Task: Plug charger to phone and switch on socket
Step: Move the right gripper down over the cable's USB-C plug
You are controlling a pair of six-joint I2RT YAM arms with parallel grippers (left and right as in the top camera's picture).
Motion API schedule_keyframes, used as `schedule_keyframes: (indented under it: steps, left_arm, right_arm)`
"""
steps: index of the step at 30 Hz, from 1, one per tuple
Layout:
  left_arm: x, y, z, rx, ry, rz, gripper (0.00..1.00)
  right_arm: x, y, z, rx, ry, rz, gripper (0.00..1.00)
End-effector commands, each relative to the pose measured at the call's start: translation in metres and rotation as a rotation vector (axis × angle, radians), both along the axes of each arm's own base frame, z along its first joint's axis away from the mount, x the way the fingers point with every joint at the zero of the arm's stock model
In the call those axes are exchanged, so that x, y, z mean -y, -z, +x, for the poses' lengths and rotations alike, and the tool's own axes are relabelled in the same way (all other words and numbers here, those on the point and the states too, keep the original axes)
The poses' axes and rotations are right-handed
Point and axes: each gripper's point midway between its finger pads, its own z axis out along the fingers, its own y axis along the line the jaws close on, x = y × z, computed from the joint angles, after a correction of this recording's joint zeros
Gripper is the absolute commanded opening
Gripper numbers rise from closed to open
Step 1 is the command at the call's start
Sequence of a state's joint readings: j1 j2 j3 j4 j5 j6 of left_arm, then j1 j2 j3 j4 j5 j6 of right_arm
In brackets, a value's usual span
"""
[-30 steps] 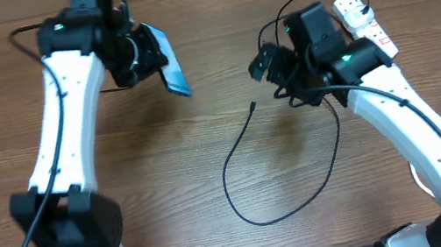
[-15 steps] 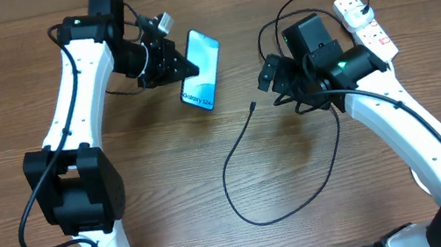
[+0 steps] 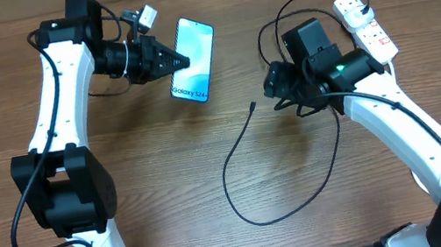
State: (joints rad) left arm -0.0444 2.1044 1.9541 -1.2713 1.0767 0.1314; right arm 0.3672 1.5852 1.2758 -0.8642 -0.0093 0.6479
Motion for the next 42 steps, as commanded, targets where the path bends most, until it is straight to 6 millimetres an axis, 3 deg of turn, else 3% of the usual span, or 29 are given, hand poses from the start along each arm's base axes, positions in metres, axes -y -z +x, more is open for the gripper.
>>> schedule_keyframes:
  steps: [1, 6, 14, 20, 31, 42]
  left_arm:
    - [0.009, -0.018, 0.001, 0.064, 0.022, -0.043, 0.04]
    - [0.011, -0.005, 0.014, 0.020, -0.013, -0.049, 0.04]
    - [0.012, 0.035, 0.032, -0.074, -0.046, -0.050, 0.04]
    - [0.013, 0.044, 0.042, -0.036, -0.044, -0.049, 0.04]
    - [0.008, 0.054, 0.042, -0.047, -0.060, 0.010, 0.04]
    - [0.008, 0.055, 0.041, -0.058, -0.060, 0.011, 0.04]
  right_arm:
    - [0.003, 0.014, -0.003, -0.028, -0.015, -0.029, 0.63]
    - [0.003, 0.034, -0.003, -0.079, -0.016, -0.047, 0.59]
    - [-0.008, 0.074, 0.000, -0.171, -0.037, -0.026, 0.53]
    - [-0.024, 0.099, 0.002, -0.211, -0.070, 0.006, 0.47]
    - [-0.041, 0.126, 0.003, -0.231, -0.081, 0.005, 0.46]
    - [-0.050, 0.122, 0.016, -0.179, -0.059, 0.049, 0.40]
